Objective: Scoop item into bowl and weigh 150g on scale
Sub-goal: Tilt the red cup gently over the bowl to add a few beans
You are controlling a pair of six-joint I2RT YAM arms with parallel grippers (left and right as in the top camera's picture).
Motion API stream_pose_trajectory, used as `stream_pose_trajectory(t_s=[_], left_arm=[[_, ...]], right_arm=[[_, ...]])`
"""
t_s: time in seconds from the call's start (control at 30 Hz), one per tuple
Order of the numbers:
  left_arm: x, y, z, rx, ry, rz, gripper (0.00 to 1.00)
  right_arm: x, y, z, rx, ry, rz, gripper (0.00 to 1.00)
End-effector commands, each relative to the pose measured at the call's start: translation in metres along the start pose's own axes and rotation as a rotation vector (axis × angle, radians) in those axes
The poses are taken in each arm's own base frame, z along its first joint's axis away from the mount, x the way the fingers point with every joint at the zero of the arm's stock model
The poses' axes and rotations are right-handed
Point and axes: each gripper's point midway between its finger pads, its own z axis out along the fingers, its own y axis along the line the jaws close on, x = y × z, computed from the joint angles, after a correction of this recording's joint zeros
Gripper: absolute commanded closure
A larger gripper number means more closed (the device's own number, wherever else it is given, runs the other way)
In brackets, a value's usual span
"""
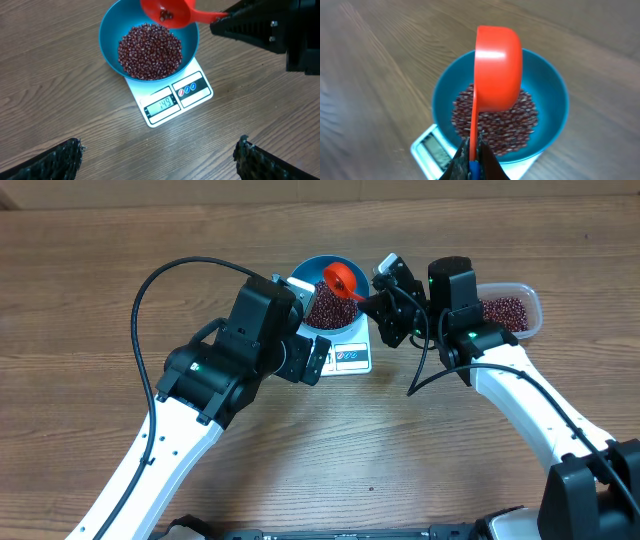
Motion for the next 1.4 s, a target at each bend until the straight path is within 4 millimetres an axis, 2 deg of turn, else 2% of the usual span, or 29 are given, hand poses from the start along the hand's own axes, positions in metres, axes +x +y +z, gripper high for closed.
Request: stream_pose_trajectory(t_s=[0.0, 0.23, 0.37, 0.5, 0.63, 0.73, 1.37], left_arm=[[-0.006, -0.002, -0.002, 0.008, -0.014, -0.002, 0.0], [-0.006, -0.002, -0.002, 0.008, -0.013, -0.002, 0.0], [-0.006, -0.002, -0.002, 0.008, -0.013, -0.002, 0.01], [-0.006, -0.002, -0.002, 0.008, -0.013, -0.002, 0.0], [-0.006, -0.002, -0.002, 0.008, -0.013, -0.002, 0.0], [-0.006, -0.002, -0.002, 0.008, -0.013, -0.002, 0.0], [-0.006, -0.002, -0.002, 0.007, -0.013, -0.002, 0.0]], right_arm=[[-0.017, -0.012, -0.003, 0.059, -0.03, -0.107, 0.96], [-0.019, -0.017, -0.004, 0.093, -0.029, -0.187, 0.96], [-0.018, -0.008, -0.002, 0.049, -0.029, -0.173, 0.96], [-0.018, -0.014, -0.003, 0.077, -0.024, -0.185, 0.96], [-0.02, -0.005, -0.001, 0.042, -0.038, -0.195, 0.96], [-0.018, -0.013, -0.002, 0.087, -0.02, -0.2, 0.96], [-0.016, -0.012, -0.002, 0.081, -0.013, -0.18, 0.96]])
